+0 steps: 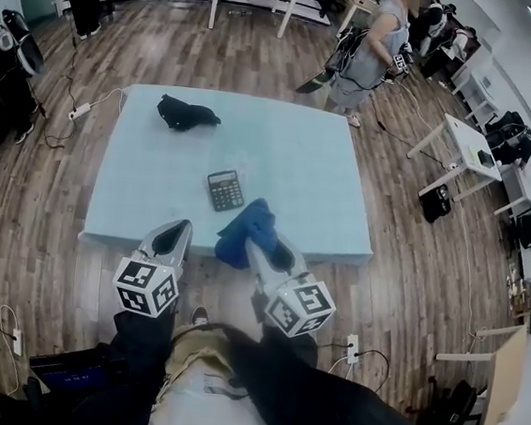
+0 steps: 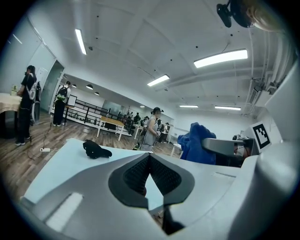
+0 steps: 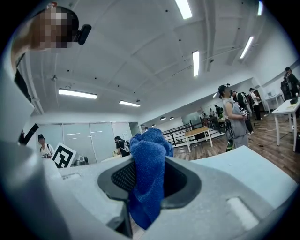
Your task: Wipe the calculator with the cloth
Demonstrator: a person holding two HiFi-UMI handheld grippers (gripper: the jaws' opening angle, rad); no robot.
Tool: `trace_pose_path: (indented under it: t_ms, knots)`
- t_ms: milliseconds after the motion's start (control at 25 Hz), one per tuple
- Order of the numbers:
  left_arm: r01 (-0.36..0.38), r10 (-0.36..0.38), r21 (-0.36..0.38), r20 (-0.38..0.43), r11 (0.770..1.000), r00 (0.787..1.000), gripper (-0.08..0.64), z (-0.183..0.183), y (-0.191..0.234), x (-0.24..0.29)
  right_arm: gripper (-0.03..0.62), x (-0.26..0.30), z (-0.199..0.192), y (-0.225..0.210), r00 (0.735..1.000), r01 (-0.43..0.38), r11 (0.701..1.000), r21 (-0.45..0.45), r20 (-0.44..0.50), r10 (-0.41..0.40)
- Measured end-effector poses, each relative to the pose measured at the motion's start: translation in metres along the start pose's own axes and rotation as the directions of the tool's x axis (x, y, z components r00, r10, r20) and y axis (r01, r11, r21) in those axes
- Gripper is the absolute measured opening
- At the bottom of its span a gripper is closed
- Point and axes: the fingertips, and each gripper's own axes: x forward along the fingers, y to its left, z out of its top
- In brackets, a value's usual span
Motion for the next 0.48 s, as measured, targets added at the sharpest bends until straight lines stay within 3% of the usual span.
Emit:
trace_pose_path:
  t_ms: [480]
  knots:
    - [-0.056, 0.053, -0.073, -0.036, 0.996, 0.998, -0.002, -0.012, 0.049, 0.023, 0.126, 0.048, -0.014, -0.017, 0.998, 0.000, 1.000, 0.029, -0.064, 0.002]
